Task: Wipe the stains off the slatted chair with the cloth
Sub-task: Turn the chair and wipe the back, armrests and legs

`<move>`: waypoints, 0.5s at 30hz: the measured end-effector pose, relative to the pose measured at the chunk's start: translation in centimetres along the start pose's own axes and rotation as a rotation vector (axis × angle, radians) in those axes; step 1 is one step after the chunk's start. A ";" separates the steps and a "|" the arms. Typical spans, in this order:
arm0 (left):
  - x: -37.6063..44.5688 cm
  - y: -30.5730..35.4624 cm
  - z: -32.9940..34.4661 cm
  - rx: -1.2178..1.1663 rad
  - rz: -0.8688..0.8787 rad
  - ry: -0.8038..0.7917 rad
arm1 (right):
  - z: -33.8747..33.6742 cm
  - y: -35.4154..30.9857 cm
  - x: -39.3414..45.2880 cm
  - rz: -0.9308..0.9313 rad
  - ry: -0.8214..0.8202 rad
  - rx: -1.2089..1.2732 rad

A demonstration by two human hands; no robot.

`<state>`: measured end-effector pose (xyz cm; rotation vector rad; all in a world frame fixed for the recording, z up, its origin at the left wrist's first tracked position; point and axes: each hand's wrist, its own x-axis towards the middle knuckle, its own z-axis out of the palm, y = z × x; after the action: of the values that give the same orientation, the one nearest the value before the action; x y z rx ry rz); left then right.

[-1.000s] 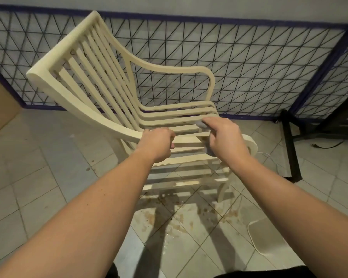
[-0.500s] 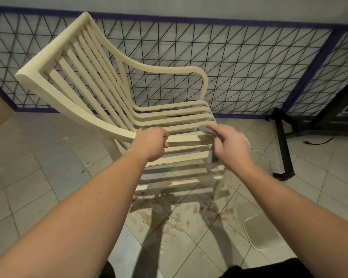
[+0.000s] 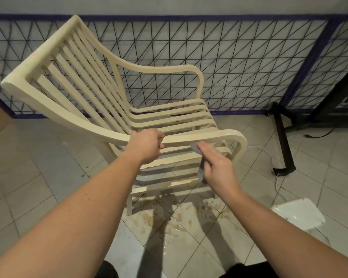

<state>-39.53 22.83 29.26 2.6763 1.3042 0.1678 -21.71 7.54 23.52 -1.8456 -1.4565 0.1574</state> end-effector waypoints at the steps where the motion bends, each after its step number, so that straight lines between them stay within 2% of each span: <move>1: 0.0 0.0 0.0 0.010 -0.006 0.008 | -0.9 -0.1 0.0 0.064 0.087 0.057; 4: 0.0 0.0 0.0 0.013 -0.001 -0.004 | -3.2 -1.0 0.5 0.287 0.338 0.233; 7: 0.3 -0.1 -0.9 -0.052 -0.012 -0.109 | -2.8 -0.9 1.2 0.766 0.617 0.590; 8: 0.3 -0.2 -1.4 -0.094 -0.014 -0.158 | -2.1 -0.8 1.2 0.896 0.638 0.683; 10: 0.5 -0.3 -2.2 -0.175 -0.055 -0.227 | -0.5 -1.6 1.6 0.977 0.554 0.781; 15: 0.5 -0.1 -3.3 -0.307 -0.098 -0.271 | 4.0 -7.3 2.7 0.909 0.353 0.876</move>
<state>-39.82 23.57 32.49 2.2819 1.2103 -0.0075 -28.60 12.26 26.25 -1.5112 -0.1331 0.7324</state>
